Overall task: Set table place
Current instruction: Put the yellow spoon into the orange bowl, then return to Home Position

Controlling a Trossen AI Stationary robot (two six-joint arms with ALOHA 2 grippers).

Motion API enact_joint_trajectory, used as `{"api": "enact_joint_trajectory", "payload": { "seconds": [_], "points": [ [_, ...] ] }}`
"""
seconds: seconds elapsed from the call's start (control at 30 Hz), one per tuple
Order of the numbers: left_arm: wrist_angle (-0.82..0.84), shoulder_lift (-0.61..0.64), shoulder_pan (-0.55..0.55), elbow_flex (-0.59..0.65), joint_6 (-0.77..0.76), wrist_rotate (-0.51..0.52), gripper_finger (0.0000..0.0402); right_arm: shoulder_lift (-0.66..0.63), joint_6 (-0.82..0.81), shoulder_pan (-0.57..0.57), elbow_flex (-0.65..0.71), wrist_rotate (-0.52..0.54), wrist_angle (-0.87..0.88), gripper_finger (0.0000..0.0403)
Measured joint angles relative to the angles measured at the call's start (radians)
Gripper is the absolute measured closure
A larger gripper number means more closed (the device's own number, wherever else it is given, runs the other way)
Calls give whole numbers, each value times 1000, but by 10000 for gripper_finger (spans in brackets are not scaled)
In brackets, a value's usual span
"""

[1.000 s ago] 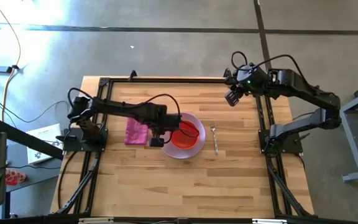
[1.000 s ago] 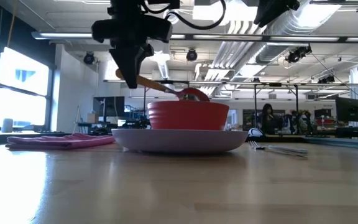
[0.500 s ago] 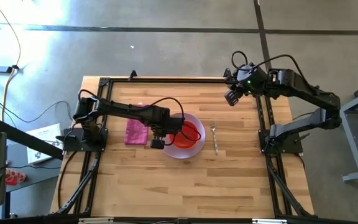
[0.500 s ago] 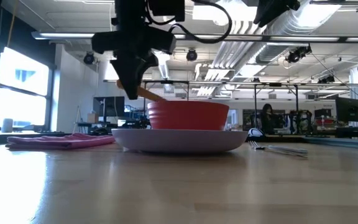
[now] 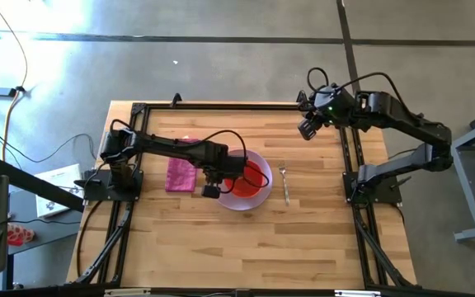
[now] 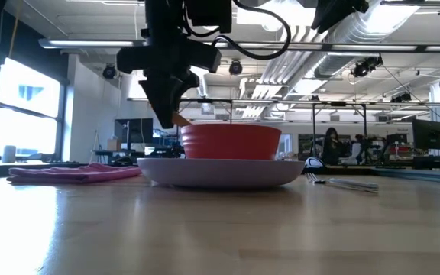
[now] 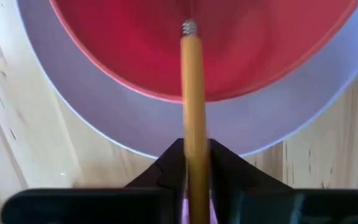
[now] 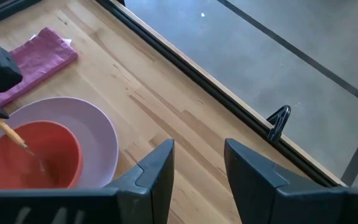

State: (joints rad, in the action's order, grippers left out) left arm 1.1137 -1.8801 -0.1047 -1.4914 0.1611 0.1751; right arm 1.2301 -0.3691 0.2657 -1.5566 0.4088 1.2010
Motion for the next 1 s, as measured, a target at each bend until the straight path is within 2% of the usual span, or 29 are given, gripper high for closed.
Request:
{"api": "enact_joint_trajectory", "payload": {
  "seconds": [0.23,0.4,0.63,0.73,0.8,0.9,1.0],
  "points": [
    [-28,1,0,-1,16,1,288,0,0,0,0,0,0,269],
    [24,3,0,-74,37,25,239,-13,42,0,1,5,0,269],
    [235,10,0,-302,53,210,194,-155,80,-4,1,18,-7,270],
    [295,65,12,-353,43,312,192,-257,74,-25,1,21,9,287],
    [308,129,15,-342,14,368,199,-327,56,-48,13,20,12,315],
    [307,259,34,-270,-69,428,221,-447,55,-96,83,-11,-36,379],
    [260,438,68,-123,-154,483,253,-573,78,-133,212,-65,-165,391]
  ]
}}
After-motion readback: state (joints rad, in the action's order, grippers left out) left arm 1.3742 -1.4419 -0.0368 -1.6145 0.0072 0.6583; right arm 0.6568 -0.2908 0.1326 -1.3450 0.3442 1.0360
